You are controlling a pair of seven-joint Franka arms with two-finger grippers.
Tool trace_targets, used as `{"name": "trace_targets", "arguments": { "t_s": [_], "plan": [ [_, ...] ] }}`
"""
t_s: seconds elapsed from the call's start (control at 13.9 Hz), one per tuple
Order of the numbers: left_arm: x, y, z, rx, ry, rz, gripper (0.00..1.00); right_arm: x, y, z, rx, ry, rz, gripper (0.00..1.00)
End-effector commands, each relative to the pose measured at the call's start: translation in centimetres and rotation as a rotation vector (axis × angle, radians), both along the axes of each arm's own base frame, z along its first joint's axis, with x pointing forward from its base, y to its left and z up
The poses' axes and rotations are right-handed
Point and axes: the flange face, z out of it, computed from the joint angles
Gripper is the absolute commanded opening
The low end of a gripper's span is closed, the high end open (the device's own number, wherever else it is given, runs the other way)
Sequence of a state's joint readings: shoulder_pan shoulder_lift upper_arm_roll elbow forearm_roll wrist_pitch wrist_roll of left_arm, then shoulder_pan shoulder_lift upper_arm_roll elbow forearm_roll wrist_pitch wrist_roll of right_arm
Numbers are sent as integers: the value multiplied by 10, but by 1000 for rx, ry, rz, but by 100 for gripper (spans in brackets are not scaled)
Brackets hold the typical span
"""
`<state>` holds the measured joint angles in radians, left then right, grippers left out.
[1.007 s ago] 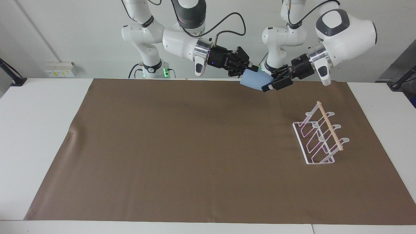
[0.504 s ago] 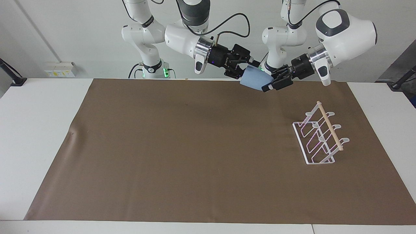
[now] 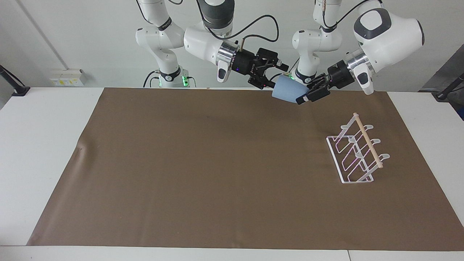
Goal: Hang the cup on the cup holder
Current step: 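Open the right gripper and pull it back from the cup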
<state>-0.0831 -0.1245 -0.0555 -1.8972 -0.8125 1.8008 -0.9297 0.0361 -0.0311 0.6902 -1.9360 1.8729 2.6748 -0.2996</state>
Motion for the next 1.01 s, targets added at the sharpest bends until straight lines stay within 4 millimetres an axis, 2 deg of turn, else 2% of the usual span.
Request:
{"name": "trace_targets", "arguments": {
  "t_s": [0.0,0.29,0.5,0.79,0.94],
  "plan": [
    [7,13,3,63,-64,-42,0,-3,-1,5,8,5,-22,100],
    [20,31,25,230,-208,-82,0,-3,-1,5,3,-3,-23,100],
    [21,36,36,361,-307,-180,0,0,-6,3,-20,-8,-55,100],
    [16,32,66,547,-391,-261,0,8,-8,5,-220,-193,36,100],
    [14,16,64,645,-419,-322,0,15,-14,6,-342,-289,81,100]
  ]
}}
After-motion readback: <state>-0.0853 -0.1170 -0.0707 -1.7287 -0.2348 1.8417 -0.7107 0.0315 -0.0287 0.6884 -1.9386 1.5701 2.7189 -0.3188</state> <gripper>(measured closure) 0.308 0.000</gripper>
